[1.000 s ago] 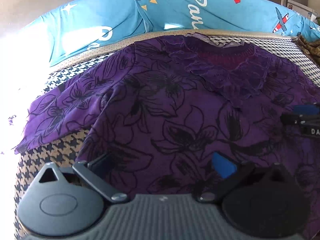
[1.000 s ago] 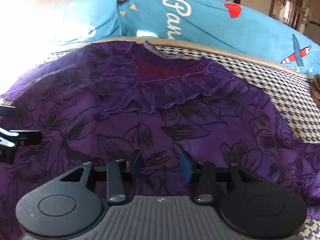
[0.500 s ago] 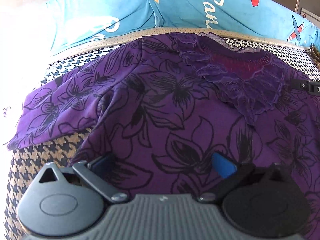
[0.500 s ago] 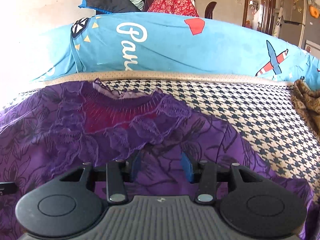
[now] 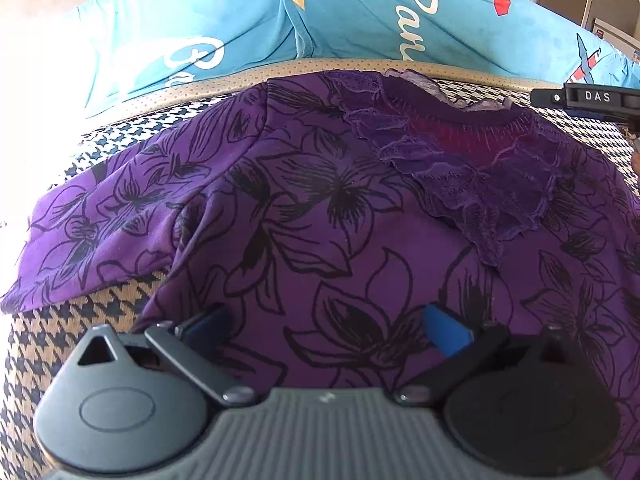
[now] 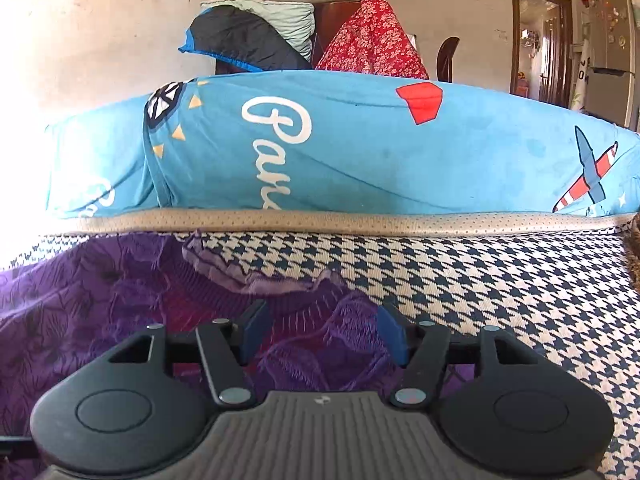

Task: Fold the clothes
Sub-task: 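Grasp the ruffled collar edge with the right gripper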

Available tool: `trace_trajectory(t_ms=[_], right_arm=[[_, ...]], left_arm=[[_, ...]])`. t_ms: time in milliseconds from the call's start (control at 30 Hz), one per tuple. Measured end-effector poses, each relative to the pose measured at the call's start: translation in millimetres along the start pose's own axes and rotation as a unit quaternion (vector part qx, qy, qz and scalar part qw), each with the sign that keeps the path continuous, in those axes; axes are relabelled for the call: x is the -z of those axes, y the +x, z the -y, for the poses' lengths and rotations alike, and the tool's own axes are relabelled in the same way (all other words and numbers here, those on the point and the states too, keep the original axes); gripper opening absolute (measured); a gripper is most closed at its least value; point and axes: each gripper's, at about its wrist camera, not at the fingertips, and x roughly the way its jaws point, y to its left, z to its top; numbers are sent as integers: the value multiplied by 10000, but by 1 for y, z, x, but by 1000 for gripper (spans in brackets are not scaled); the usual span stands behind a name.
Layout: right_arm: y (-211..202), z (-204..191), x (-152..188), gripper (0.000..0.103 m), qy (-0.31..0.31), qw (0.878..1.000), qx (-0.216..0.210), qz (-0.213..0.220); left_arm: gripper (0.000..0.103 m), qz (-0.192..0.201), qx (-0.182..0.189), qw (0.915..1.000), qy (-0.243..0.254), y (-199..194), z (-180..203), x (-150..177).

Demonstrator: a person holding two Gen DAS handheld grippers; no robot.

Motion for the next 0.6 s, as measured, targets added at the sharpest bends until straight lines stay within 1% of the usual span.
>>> trace_trajectory(t_ms=[100, 400, 500, 567, 600], right_arm=[[11, 10, -7, 66, 74, 9998, -157, 18], [48, 35, -14, 66, -82, 9968, -735, -308], [63, 38, -9, 67, -45, 9932, -1039, -520], [73, 35, -3, 68, -165, 9906, -1156, -718], [75, 33, -2, 70, -249, 9899, -1185, -734]], left_arm=[[103, -20, 27, 10000, 55, 0, 0, 1], [103, -6, 22, 9992, 405, 3, 4, 5], [103, 11, 38, 9988, 496, 3, 6, 6], [103, 27, 57, 9985, 539, 3, 6, 7], [103, 36, 68, 9984, 553, 3, 6, 7]])
